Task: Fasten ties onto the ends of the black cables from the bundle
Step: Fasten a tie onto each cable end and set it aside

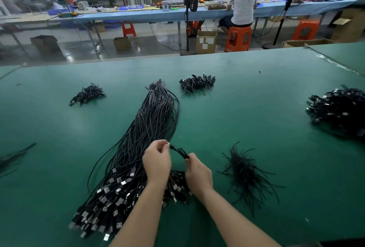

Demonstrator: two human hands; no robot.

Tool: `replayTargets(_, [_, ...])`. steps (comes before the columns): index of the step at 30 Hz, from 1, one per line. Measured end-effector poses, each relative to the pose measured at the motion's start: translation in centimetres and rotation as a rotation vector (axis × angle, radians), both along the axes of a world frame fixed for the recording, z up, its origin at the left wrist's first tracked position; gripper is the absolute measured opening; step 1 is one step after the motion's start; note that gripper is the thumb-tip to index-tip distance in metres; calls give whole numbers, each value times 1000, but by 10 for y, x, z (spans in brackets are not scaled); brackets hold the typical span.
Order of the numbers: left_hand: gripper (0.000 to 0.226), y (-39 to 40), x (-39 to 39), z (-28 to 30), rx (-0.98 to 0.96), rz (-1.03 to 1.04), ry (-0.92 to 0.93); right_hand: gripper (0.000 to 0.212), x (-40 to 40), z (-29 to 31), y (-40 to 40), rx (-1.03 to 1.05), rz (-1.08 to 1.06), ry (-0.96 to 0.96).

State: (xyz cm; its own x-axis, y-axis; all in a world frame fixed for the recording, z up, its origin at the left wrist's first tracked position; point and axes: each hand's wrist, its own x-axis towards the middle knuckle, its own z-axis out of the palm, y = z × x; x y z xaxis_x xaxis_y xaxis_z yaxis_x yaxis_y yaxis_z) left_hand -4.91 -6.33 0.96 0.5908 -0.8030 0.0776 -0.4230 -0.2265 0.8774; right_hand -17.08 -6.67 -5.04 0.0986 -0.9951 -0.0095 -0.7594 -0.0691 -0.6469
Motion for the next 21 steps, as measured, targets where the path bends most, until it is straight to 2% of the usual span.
replayTargets(2, [13,3,16,-13,40,109,30,28,-4,-1,-3,11,-9,-52])
replayTargets(4, [16,3,15,-23,109,105,-11,29,-6,-1,-3,42,-5,-120])
replayTargets(6, [19,1,12,-31,157,52,-93,28,-7,0,-1,50,16,-153])
replayTargets(11, [20,-1,-8,-34,333,-191,-357,29,-8,-3,0,20,84,-71])
replayTargets(15, [19,-3,-4,-40,372,-287,-248,27,-11,-4,-2,54,113,-95])
replayTargets(21, [19,2,0,-36,275,-337,-119,24,-15,-3,-4,140,141,-177])
